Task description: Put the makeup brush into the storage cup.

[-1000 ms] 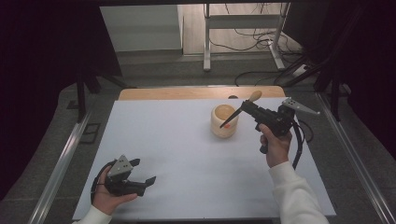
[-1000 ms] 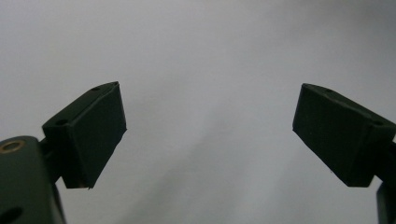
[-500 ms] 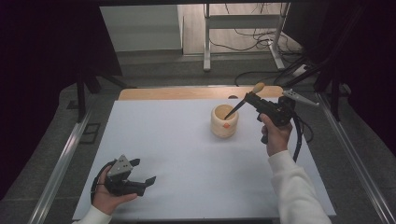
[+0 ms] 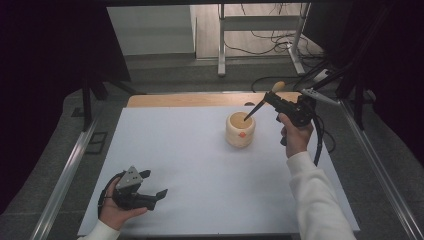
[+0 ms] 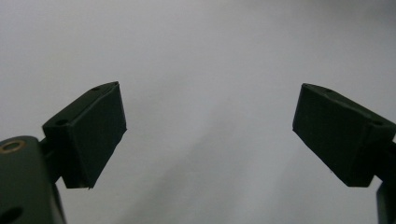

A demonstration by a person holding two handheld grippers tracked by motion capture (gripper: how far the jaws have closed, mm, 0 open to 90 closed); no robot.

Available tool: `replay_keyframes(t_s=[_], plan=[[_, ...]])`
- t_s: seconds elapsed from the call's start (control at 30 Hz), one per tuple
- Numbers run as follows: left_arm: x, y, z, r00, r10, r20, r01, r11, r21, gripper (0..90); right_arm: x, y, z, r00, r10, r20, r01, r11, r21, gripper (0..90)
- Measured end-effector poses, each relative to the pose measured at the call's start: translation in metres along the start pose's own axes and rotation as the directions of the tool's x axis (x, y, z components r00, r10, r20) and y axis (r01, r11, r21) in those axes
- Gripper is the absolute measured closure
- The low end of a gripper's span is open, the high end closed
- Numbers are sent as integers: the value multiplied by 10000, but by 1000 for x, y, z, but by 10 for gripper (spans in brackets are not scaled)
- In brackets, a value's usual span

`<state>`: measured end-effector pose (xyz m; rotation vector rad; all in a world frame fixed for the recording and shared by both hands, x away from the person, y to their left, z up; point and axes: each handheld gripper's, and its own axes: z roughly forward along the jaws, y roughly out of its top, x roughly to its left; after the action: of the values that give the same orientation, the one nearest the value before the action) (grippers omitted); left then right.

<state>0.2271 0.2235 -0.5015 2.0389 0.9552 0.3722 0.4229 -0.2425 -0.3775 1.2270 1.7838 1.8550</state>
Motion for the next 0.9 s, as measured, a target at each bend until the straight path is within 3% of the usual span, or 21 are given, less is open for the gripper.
replay_keyframes(t_s=[0.47,0.9], plan=[[0,0,0,10000,-20,23,20,10000,0,104,-7,-14,21,9976,-314,622,268,9969,738,773],[0,0,1,10000,26,53,-26,10000,32,104,-7,-30,34,9966,-406,714,321,9926,1168,773]])
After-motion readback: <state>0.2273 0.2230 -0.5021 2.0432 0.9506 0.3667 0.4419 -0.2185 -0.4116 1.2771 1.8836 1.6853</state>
